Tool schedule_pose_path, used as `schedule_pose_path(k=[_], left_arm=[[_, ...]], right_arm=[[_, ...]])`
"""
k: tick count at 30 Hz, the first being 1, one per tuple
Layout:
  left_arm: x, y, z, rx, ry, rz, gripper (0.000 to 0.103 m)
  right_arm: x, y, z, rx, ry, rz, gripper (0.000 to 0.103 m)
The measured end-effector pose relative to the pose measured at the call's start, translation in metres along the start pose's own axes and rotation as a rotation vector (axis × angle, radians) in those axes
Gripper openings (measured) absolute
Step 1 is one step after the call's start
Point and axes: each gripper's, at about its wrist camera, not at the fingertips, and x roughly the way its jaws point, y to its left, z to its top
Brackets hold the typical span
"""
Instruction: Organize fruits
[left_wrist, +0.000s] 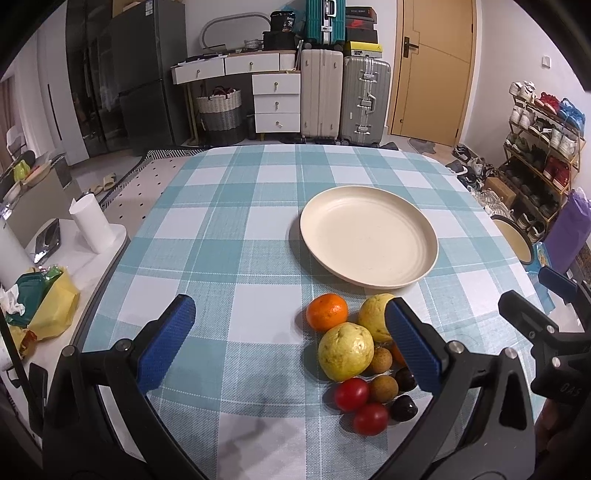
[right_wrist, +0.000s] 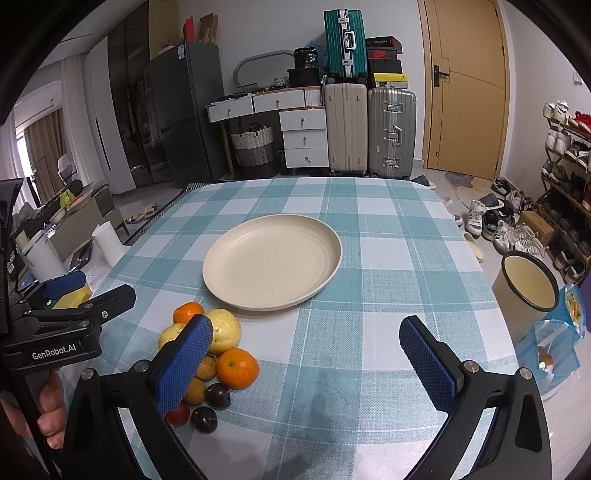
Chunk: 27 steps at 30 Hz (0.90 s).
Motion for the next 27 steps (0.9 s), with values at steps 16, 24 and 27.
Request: schedule_pose_path(k=[16, 24, 27], left_arm=[[0.006, 0.002, -0.007, -0.017, 0.019, -0.044, 0.102], [0.013, 0.003, -0.007, -0.018, 0.032, -0.048, 0.102], [0.018, 0.003, -0.007, -0.019, 0.037, -0.046, 0.102]], right_arm=[[0.001, 0.001, -0.003, 0.004, 0.005, 0.005, 0.103], [0.007, 0.004, -0.005, 0.007, 0.011, 0.035, 0.103], [0.011, 0.005, -0.005, 0.005, 0.016, 0.043, 0.103]])
